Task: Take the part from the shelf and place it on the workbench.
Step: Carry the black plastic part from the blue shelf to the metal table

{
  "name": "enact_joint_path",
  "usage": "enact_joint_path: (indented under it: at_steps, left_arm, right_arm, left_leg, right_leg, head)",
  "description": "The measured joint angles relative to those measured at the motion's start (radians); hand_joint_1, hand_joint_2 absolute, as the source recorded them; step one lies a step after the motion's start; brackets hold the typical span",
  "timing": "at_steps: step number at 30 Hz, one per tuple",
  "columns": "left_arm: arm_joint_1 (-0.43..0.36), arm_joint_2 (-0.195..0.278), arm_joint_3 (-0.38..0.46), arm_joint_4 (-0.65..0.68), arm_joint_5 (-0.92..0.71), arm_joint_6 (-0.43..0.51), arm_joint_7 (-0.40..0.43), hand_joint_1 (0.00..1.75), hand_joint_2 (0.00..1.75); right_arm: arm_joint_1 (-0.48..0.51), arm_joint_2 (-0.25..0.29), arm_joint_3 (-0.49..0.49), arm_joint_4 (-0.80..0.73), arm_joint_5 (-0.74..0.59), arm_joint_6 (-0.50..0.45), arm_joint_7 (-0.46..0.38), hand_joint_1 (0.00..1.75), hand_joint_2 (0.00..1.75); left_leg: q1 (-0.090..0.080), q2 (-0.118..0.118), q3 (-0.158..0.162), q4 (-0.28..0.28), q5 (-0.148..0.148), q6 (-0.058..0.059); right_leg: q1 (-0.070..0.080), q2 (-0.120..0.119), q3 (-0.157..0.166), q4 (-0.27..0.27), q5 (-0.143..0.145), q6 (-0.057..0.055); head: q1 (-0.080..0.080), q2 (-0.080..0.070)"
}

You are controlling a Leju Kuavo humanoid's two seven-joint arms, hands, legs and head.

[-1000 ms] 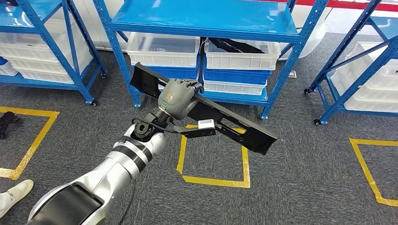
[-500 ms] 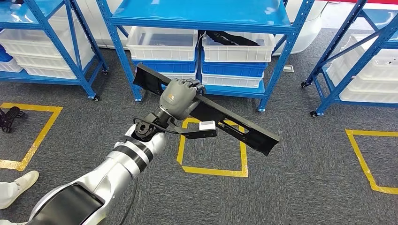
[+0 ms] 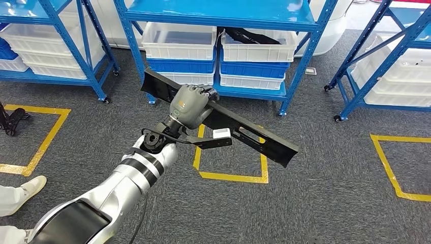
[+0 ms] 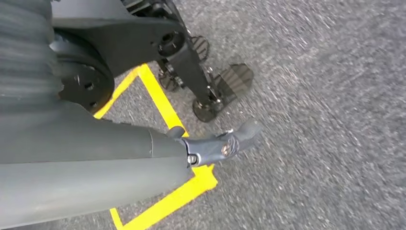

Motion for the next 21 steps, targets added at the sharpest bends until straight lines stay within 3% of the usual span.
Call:
enact_joint_path:
  at_steps: [2, 4, 5, 6, 7, 8, 10, 11, 13, 15, 16, 18, 20, 21]
  left_arm:
    - [-0.001, -0.002, 0.000, -0.001, 0.000, 0.000, 0.000, 1.75, 1.75]
    - [0.001, -0.002, 0.000, -0.001, 0.000, 0.000, 0.000, 1.75, 1.75]
    - [0.002, -0.002, 0.000, -0.001, 0.000, 0.000, 0.000, 1.75, 1.75]
    - [0.004, -0.002, 0.000, -0.001, 0.000, 0.000, 0.000, 1.75, 1.75]
    - [0.005, -0.002, 0.000, -0.001, 0.000, 0.000, 0.000, 1.75, 1.75]
    - [0.006, -0.002, 0.000, -0.001, 0.000, 0.000, 0.000, 1.75, 1.75]
    - [0.005, -0.002, 0.000, -0.001, 0.004, 0.000, -0.004, 1.75, 1.75]
    - [0.005, -0.002, 0.000, -0.002, 0.008, 0.000, -0.009, 1.75, 1.75]
    - [0.005, -0.002, 0.001, -0.003, 0.016, 0.000, -0.019, 1.75, 1.75]
    - [0.005, -0.003, 0.001, -0.004, 0.019, 0.000, -0.023, 1.75, 1.75]
    - [0.006, -0.003, 0.001, -0.004, 0.019, 0.000, -0.023, 1.75, 1.75]
    - [0.009, -0.002, 0.002, -0.004, 0.018, 0.000, -0.023, 1.75, 1.75]
    - [0.017, 0.000, 0.003, -0.004, 0.016, 0.000, -0.024, 1.75, 1.75]
    - [0.021, 0.001, 0.004, -0.004, 0.014, 0.000, -0.025, 1.75, 1.75]
  right_arm:
    - [0.000, 0.001, 0.000, 0.000, 0.000, 0.000, 0.000, 0.00, 1.75]
    - [-0.001, 0.001, 0.000, 0.000, 0.000, 0.000, 0.000, 0.00, 1.75]
    - [-0.001, 0.001, 0.000, 0.000, 0.000, 0.000, 0.000, 0.00, 1.75]
    - [0.000, 0.001, 0.000, 0.000, 0.000, 0.000, 0.000, 0.00, 1.75]
    - [0.000, 0.001, 0.000, 0.000, 0.000, 0.000, 0.000, 0.00, 1.75]
    - [-0.001, 0.000, 0.000, 0.000, 0.000, 0.000, 0.000, 0.00, 1.75]
    - [-0.003, -0.001, 0.000, 0.000, -0.001, 0.002, 0.000, 0.00, 1.75]
    - [-0.004, -0.002, 0.000, 0.000, -0.003, 0.005, 0.000, 0.00, 1.75]
    - [-0.005, -0.003, 0.000, 0.000, -0.012, 0.016, 0.000, 0.00, 1.75]
    - [-0.004, -0.002, 0.000, 0.000, -0.020, 0.026, -0.001, 0.00, 1.75]
    - [-0.004, -0.002, 0.000, 0.000, -0.023, 0.030, -0.002, 0.00, 1.75]
    - [-0.001, -0.001, -0.001, 0.000, -0.026, 0.033, -0.002, 0.00, 1.75]
    - [0.003, -0.001, -0.001, 0.000, -0.026, 0.034, -0.003, 0.00, 1.75]
    - [0.006, -0.001, -0.001, 0.000, -0.026, 0.034, -0.003, 0.00, 1.75]
  left_leg:
    - [0.003, 0.003, -0.019, -0.005, 0.021, 0.017]
    - [0.002, 0.004, -0.045, -0.005, 0.040, 0.022]
    - [0.001, 0.004, -0.059, -0.004, 0.050, 0.022]
    - [0.000, 0.004, -0.072, -0.004, 0.060, 0.021]
    - [-0.001, 0.004, -0.083, -0.004, 0.069, 0.019]
    - [-0.001, 0.004, -0.094, -0.004, 0.078, 0.017]
    - [-0.002, 0.005, -0.108, -0.004, 0.093, 0.009]
    - [-0.002, 0.008, -0.111, -0.004, 0.099, 0.003]
    - [-0.001, 0.016, -0.111, -0.008, 0.110, -0.011]
    - [0.001, 0.020, -0.116, -0.006, 0.107, -0.025]
    - [0.002, 0.019, -0.123, 0.012, 0.087, -0.030]
    - [0.004, 0.013, -0.156, 0.111, 0.008, -0.038]
    - [0.007, 0.009, -0.193, 0.238, -0.060, -0.046]
    - [0.008, 0.008, -0.194, 0.265, -0.068, -0.049]
  right_leg:
    - [0.000, -0.001, -0.039, 0.083, -0.060, -0.008]
    - [0.001, -0.001, -0.089, 0.224, -0.135, -0.013]
    - [0.001, -0.001, -0.101, 0.275, -0.155, -0.010]
    - [0.001, -0.001, -0.095, 0.294, -0.159, -0.003]
    - [0.001, -0.001, -0.067, 0.270, -0.148, 0.005]
    - [0.002, -0.001, -0.020, 0.209, -0.130, 0.010]
    - [0.007, -0.005, 0.081, 0.065, -0.116, 0.006]
    - [0.011, -0.008, 0.109, 0.017, -0.117, -0.002]
    - [0.020, -0.008, 0.115, -0.009, -0.119, -0.019]
    - [0.012, -0.001, 0.112, -0.016, -0.104, -0.035]
    - [0.007, 0.004, 0.111, -0.019, -0.095, -0.044]
    - [0.002, 0.014, 0.102, -0.021, -0.080, -0.055]
    - [0.002, 0.027, 0.089, -0.019, -0.070, -0.057]
    - [0.002, 0.036, 0.083, -0.018, -0.065, -0.055]
  head:
    - [0.003, 0.000]
    - [0.005, 0.000]
    - [0.005, 0.000]
    - [0.006, 0.000]
    - [0.006, 0.000]
    - [0.006, 0.000]
    - [0.004, 0.000]
    - [0.004, 0.000]
    - [0.006, 0.000]
    - [0.008, 0.000]
    - [0.006, 0.000]
    - [0.003, 0.000]
    - [0.002, 0.000]
    - [0.002, 0.000]
